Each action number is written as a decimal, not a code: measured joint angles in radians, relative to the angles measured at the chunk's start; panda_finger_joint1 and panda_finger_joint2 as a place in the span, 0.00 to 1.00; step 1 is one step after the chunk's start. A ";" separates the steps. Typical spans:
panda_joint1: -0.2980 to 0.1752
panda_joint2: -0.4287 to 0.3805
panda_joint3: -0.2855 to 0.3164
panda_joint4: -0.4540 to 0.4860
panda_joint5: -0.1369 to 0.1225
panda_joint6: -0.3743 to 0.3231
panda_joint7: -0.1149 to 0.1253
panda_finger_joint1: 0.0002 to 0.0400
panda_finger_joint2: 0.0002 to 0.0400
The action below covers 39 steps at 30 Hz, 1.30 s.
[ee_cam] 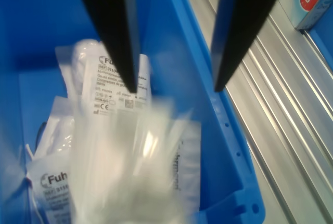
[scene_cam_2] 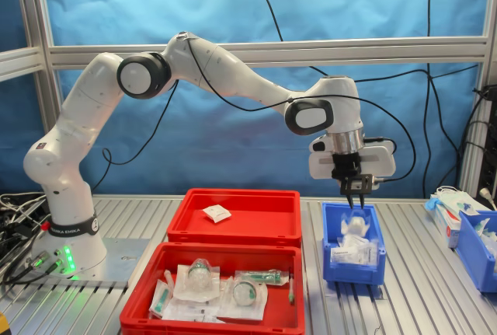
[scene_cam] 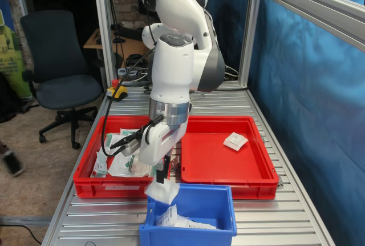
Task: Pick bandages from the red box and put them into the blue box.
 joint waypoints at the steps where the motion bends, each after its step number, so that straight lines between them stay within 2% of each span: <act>1: 0.000 0.000 0.000 0.000 0.000 0.000 0.000 0.24 0.24; 4: 0.000 0.000 -0.001 0.000 0.000 0.000 0.000 0.24 0.24; 5: 0.000 0.000 -0.001 0.000 0.000 0.000 0.000 0.37 0.37; 9: 0.000 0.000 -0.001 0.000 0.000 0.000 0.000 0.37 0.37; 10: 0.000 0.000 -0.001 0.000 0.000 0.000 0.000 0.49 0.49; 13: 0.000 0.000 -0.001 0.000 0.000 0.000 0.000 0.49 0.49; 14: 0.000 0.000 -0.002 0.000 0.000 0.000 0.000 0.62 0.62; 18: 0.000 0.000 -0.002 0.000 0.000 0.000 0.000 0.62 0.62; 19: 0.000 0.000 -0.002 0.000 0.000 0.000 0.000 0.74 0.74; 23: 0.000 0.000 -0.002 0.000 0.000 0.000 0.000 0.74 0.74; 24: 0.000 0.000 -0.002 0.000 0.000 0.000 0.000 0.87 0.87; 28: 0.000 0.000 -0.002 0.000 0.000 0.000 0.000 0.87 0.87; 29: 0.001 0.000 -0.002 0.000 0.000 0.000 0.000 0.97 0.97; 39: 0.021 -0.007 -0.004 0.000 0.000 0.000 0.000 1.00 1.00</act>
